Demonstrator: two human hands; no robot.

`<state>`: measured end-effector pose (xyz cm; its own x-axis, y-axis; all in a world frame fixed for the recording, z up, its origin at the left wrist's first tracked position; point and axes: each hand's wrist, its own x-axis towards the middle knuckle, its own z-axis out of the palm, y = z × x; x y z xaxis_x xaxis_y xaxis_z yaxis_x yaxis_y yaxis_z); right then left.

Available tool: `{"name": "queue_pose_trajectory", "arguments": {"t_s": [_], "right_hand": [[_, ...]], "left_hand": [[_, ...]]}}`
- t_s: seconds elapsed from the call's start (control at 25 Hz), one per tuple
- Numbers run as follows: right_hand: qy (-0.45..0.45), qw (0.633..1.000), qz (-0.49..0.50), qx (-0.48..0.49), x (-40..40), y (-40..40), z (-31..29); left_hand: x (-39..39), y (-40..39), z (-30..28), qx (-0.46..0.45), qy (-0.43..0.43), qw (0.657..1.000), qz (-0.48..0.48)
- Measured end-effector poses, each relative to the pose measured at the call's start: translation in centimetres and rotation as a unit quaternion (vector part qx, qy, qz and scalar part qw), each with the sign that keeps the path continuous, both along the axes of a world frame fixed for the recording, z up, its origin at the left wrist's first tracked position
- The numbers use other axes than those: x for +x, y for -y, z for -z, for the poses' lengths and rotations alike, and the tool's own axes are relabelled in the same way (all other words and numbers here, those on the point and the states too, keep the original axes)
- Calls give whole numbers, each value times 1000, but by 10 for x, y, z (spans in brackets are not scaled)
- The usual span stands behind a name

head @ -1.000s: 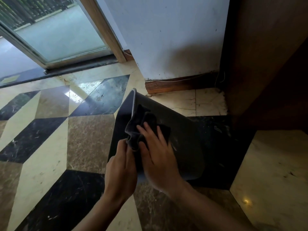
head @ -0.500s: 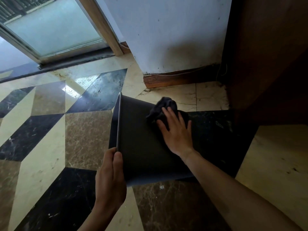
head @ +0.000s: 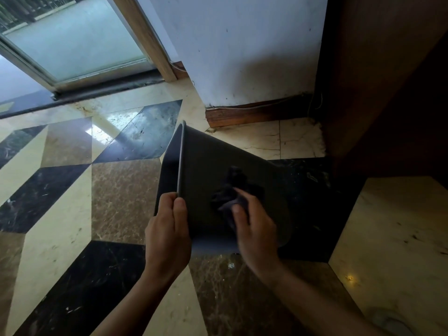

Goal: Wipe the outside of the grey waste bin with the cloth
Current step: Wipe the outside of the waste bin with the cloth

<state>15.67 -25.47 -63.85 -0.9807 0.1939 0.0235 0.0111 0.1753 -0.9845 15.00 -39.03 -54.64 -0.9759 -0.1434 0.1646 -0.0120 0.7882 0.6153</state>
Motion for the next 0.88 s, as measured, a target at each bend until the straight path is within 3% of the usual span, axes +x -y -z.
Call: {"name": "queue_pose_trajectory", "arguments": {"t_s": [0.08, 0.16, 0.32, 0.52, 0.68, 0.88], "right_hand": [[-89, 994, -64, -23, 4, 24, -27], [-122, 988, -95, 11, -8, 31, -41], [-52, 979, -136, 140, -60, 17, -29], [31, 979, -94, 179, -117, -6, 17], [109, 982, 17, 152, -111, -40, 56], [241, 966, 73, 66, -76, -67, 82]], "left_hand": [[2, -4, 0, 21, -2, 1000, 14], [4, -4, -1, 48, 8, 999, 11], [12, -4, 1, 25, 3, 1000, 11], [20, 8, 6, 32, 33, 999, -17], [19, 17, 8, 37, 38, 998, -34], [16, 20, 7, 28, 45, 998, -16]]}}
